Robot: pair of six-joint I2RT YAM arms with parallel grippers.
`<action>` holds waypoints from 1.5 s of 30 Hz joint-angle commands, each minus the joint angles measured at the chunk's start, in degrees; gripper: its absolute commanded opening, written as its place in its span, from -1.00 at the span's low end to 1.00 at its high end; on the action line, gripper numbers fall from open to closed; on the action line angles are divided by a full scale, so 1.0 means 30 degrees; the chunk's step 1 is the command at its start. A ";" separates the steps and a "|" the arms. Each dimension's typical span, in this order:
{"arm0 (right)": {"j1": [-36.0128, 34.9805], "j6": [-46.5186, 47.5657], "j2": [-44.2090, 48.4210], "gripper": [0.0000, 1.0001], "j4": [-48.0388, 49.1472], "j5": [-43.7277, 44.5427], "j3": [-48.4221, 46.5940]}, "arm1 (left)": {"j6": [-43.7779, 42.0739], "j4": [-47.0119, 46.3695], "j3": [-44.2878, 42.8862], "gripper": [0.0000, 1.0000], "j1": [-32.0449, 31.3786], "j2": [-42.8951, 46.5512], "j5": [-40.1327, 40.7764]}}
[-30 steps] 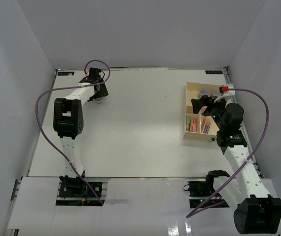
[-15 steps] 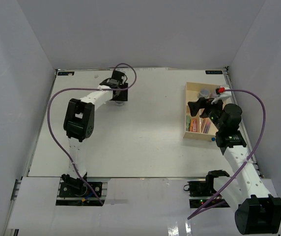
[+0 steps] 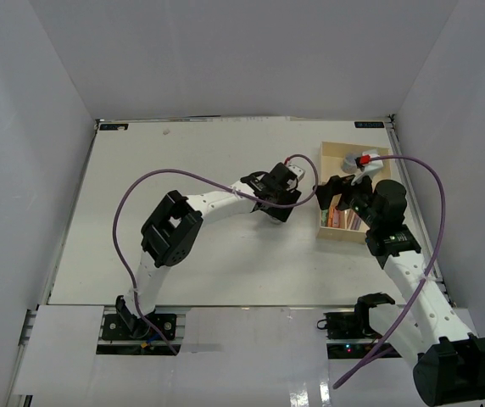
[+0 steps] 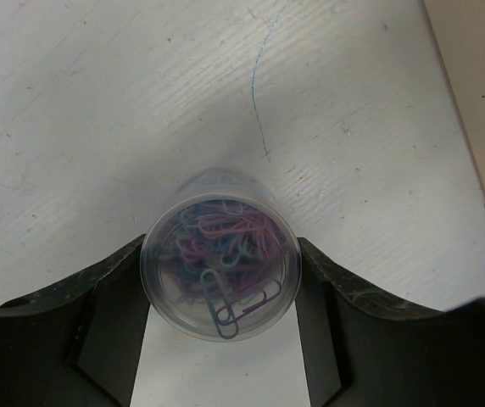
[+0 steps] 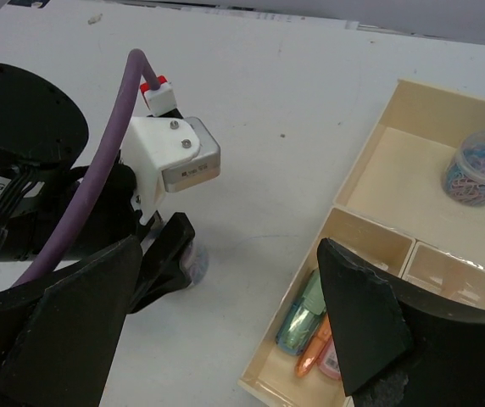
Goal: Sort the stationery into containers
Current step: Move the stationery to the center of the board, then pick up the stationery from the center of the board.
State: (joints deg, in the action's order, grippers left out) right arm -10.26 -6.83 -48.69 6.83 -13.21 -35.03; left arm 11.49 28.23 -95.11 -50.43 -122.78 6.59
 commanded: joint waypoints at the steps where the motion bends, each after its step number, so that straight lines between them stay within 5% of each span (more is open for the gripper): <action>1: -0.0357 0.0635 0.0349 0.80 -0.0196 0.0390 -0.0131 | 0.0478 -0.0181 -0.0083 -0.09 0.0523 0.0937 0.0498; 9: -0.0915 0.1601 0.0058 0.80 -0.0577 0.0273 -0.0453 | 0.0654 -0.0561 -0.0464 0.94 0.0610 0.2107 0.0821; 17: -0.2466 0.3301 -0.1113 0.80 -0.1426 -0.0342 -0.1564 | 0.1354 -0.1351 -0.0117 0.96 0.1663 0.3952 -0.1053; 23: -0.4604 0.4532 -0.3543 0.80 -0.2979 0.0681 -0.2942 | 0.3900 -0.1645 0.2896 0.96 0.6429 0.6265 -0.3337; 32: -0.6978 0.5031 -0.9372 0.81 -0.4563 0.1503 -0.6077 | 0.4433 -0.2462 0.8084 0.96 1.0858 1.1654 -0.3134; 36: -0.7477 0.4884 -1.1863 0.82 -0.4475 0.2205 -0.7161 | 0.4549 -0.4572 1.1454 0.96 1.1713 1.3649 -0.3075; 45: -0.7888 0.4592 -1.5673 0.85 -0.4737 0.3641 -0.9095 | 0.5018 -0.4370 1.1225 0.96 1.2914 1.3711 -0.4832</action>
State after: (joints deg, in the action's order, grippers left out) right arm -33.34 7.01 -94.08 -7.14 -4.80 -59.05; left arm 25.30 16.78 -61.21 -13.47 -83.29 -5.17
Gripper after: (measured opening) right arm 0.920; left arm 0.979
